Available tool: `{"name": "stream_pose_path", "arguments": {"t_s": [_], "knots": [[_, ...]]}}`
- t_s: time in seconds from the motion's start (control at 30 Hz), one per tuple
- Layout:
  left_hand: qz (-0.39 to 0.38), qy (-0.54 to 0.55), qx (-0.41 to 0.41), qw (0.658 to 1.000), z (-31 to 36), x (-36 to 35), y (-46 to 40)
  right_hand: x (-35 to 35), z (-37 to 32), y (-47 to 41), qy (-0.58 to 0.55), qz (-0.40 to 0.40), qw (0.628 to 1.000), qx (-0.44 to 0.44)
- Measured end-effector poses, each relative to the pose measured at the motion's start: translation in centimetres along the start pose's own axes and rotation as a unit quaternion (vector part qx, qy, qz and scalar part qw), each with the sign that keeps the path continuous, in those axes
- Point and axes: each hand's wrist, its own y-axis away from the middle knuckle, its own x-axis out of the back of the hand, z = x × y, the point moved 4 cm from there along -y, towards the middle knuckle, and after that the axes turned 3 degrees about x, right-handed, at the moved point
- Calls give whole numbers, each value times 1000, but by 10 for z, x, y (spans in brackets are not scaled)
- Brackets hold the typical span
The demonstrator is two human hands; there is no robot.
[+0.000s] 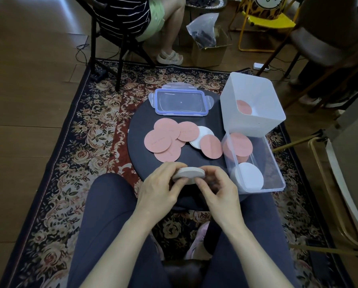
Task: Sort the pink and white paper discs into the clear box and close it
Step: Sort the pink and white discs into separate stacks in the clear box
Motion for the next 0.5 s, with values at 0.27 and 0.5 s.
{"name": "stream_pose_path", "arguments": {"t_s": [0.27,0.5], "knots": [[37,66,0,997,-3,-4,4,0,5,5,73,16,996,56],[89,-12,-53,995,-5,-9,15,1,7,12,149,52,980,117]]}}
